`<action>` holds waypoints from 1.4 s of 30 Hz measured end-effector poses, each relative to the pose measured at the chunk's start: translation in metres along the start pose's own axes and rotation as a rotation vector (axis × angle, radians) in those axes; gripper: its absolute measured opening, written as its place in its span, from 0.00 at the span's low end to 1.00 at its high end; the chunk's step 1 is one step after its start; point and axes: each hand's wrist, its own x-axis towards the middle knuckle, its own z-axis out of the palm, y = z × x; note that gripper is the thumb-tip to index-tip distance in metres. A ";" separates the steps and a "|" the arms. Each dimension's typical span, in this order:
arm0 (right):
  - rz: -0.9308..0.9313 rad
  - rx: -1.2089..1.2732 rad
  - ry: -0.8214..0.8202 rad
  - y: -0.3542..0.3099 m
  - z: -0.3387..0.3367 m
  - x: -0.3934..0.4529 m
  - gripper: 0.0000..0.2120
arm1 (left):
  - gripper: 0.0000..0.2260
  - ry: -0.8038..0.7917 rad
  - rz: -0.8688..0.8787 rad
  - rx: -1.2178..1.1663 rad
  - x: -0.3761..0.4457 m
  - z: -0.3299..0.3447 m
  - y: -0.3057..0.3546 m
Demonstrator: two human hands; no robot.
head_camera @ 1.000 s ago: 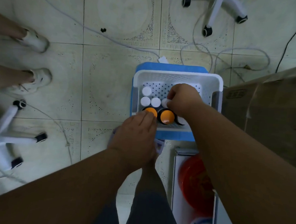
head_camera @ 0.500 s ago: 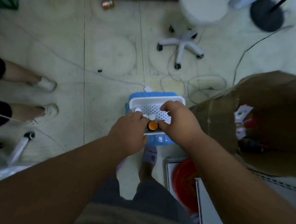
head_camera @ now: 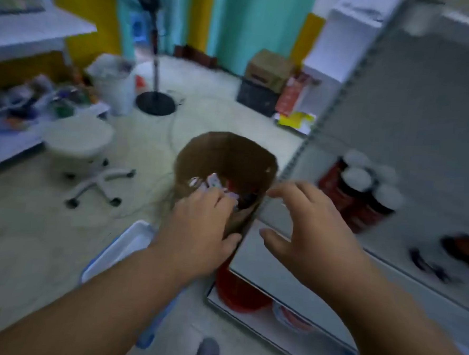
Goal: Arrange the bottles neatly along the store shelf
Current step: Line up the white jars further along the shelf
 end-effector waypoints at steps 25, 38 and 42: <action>1.101 -0.094 0.333 0.370 -0.171 -0.531 0.24 | 0.28 -0.394 1.002 -0.259 -0.022 0.208 0.662; 1.283 -0.066 0.404 0.577 -0.218 -0.602 0.24 | 0.28 -0.458 1.206 -0.250 0.064 0.309 0.895; 1.245 -0.060 0.429 0.637 -0.221 -0.636 0.24 | 0.28 -0.424 1.160 -0.219 0.068 0.340 0.947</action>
